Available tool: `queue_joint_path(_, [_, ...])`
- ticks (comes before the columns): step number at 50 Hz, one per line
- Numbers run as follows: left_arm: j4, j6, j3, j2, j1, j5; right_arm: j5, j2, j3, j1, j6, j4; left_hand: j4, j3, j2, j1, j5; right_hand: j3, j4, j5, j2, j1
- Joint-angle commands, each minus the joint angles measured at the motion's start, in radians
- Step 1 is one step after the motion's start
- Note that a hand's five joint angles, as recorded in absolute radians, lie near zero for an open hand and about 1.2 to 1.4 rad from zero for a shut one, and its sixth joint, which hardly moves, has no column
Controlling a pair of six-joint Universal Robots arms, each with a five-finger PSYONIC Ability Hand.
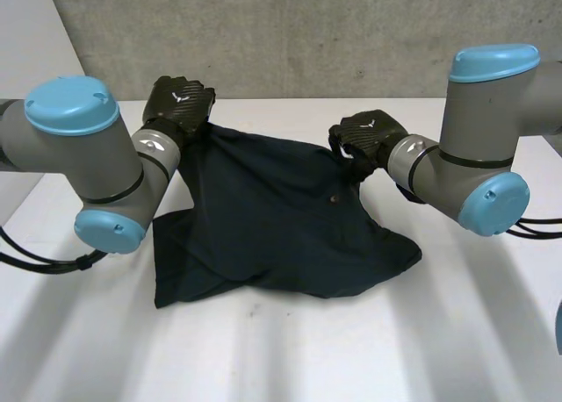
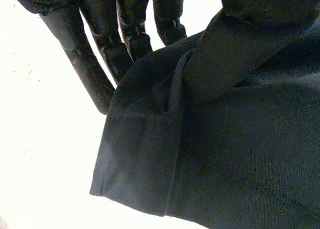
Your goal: Fold the shorts.
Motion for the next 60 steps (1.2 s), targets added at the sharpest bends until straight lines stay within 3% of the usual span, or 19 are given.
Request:
queue_joint_path(1, [-0.008, -0.006, -0.052, 0.033, -0.031, -0.011, -0.040, -0.039, -0.006, -0.091, 0.130, 0.000, 0.193, 0.205, 0.199, 0.269, 0.217, -0.197, -0.211, -0.230, -0.192, -0.104])
queue_joint_path(14, [-0.009, -0.015, -0.285, 0.347, -0.080, -0.013, -0.155, -0.007, -0.049, -0.197, 0.161, 0.069, 0.193, 0.205, 0.199, 0.269, 0.217, -0.244, -0.258, -0.277, -0.239, -0.151])
queue_joint_path(20, [-0.014, -0.018, -0.312, 0.401, -0.116, -0.034, -0.160, -0.006, 0.003, -0.182, 0.185, 0.138, 0.193, 0.205, 0.199, 0.269, 0.217, -0.256, -0.270, -0.288, -0.250, -0.163])
queue_joint_path(31, [-0.038, -0.018, -0.319, 0.417, -0.148, -0.053, -0.198, -0.033, 0.081, -0.128, 0.346, 0.114, 0.193, 0.205, 0.199, 0.269, 0.217, -0.233, -0.246, -0.265, -0.227, -0.140])
queue_joint_path(34, [-0.038, -0.016, -0.319, 0.417, -0.147, -0.054, -0.188, -0.030, 0.072, -0.113, 0.346, 0.085, 0.193, 0.205, 0.199, 0.269, 0.217, 0.057, 0.043, 0.024, 0.062, 0.150])
queue_joint_path(35, [-0.038, -0.016, -0.317, 0.417, -0.147, -0.054, -0.185, -0.030, 0.070, -0.111, 0.346, 0.072, 0.193, 0.205, 0.199, 0.269, 0.217, 0.265, 0.251, 0.232, 0.270, 0.357])
queue_joint_path(36, [-0.038, -0.016, -0.317, 0.415, -0.147, -0.054, -0.172, -0.033, 0.066, -0.111, 0.346, 0.050, 0.193, 0.205, 0.199, 0.269, 0.217, 0.707, 0.694, 0.675, 0.713, 0.800])
queue_joint_path(39, [-0.038, -0.015, -0.317, 0.418, -0.143, -0.056, -0.145, -0.052, 0.063, -0.111, 0.348, 0.017, 0.193, 0.205, 0.199, 0.269, 0.217, 0.712, 0.698, 0.679, 0.717, 0.805])
queue_joint_path(47, [-0.040, -0.015, -0.316, 0.472, -0.140, -0.054, -0.132, -0.206, 0.075, -0.117, 0.300, -0.015, 0.193, 0.205, 0.199, 0.269, 0.217, 0.712, 0.698, 0.679, 0.717, 0.805])
queue_joint_path(60, [-0.008, -0.018, -0.276, 0.660, -0.140, -0.068, -0.105, -0.599, 0.193, -0.117, -0.007, -0.038, 0.193, 0.205, 0.199, 0.269, 0.217, 0.712, 0.698, 0.679, 0.717, 0.805])
